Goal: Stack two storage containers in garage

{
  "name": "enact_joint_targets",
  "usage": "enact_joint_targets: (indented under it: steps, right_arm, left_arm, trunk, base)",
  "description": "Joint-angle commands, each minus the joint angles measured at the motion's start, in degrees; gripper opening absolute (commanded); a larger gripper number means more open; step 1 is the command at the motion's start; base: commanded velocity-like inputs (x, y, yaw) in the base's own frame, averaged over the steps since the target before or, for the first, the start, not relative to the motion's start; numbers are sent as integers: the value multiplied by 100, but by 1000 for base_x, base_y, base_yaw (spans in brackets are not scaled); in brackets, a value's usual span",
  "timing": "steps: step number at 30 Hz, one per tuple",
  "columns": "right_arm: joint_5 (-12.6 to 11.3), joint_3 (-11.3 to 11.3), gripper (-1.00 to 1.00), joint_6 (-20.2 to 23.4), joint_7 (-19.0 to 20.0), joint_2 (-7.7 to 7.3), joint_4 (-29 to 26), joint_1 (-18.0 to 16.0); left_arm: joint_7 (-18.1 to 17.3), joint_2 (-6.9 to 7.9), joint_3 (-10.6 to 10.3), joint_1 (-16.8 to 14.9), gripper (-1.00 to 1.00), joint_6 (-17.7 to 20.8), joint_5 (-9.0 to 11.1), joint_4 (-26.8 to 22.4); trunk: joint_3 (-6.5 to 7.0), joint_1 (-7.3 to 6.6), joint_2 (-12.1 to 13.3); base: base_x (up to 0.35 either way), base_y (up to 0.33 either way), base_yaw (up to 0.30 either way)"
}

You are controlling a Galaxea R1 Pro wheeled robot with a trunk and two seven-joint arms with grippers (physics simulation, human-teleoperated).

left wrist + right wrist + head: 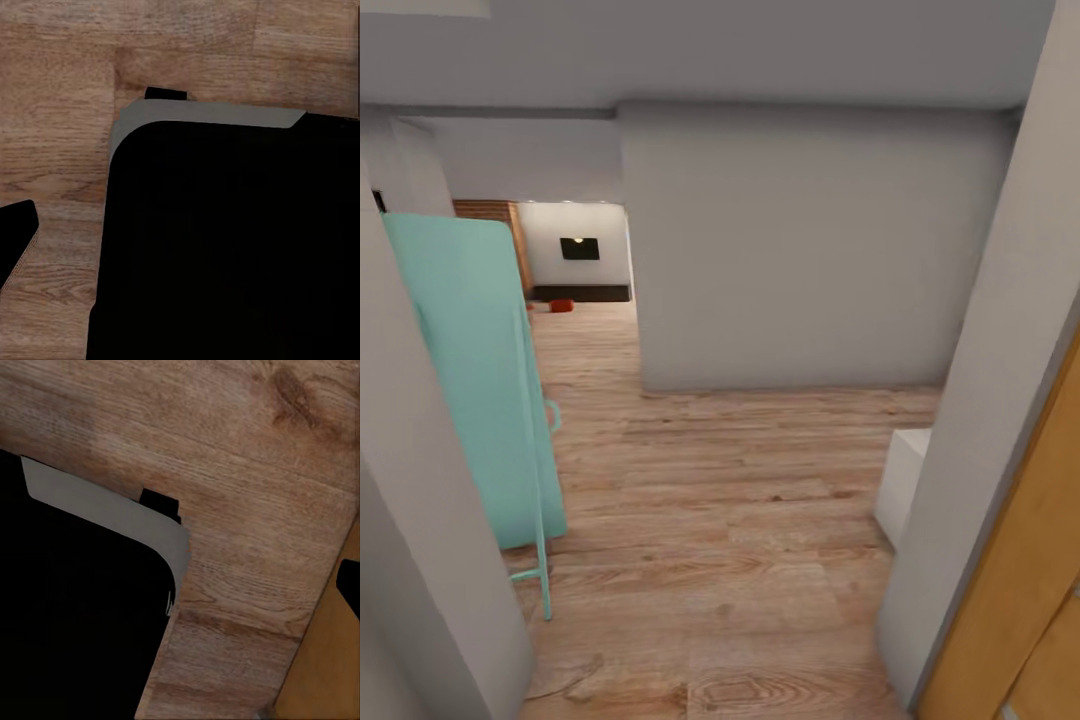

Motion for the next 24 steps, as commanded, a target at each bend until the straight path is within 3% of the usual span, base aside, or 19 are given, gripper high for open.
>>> enact_joint_targets:
  steps: [1, 7, 24]
  right_arm:
    - [-50, 48, 100, -29, 0, 30, 3, -5]
    - [-53, 32, 100, -30, 0, 122, -10, -5]
    - [-38, 45, 100, -30, 0, 130, -11, -5]
  left_arm:
    - [-6, 0, 4, -2, 100, -15, 43, 2]
    - [-6, 0, 3, -2, 100, -23, 42, 2]
    - [-15, 0, -2, -2, 100, -16, 25, 2]
  trunk:
    - [-6, 3, -3]
    - [-6, 3, -3]
    - [-6, 3, -3]
  base:
    - [323, 0, 0]
    - [323, 0, 0]
    - [323, 0, 0]
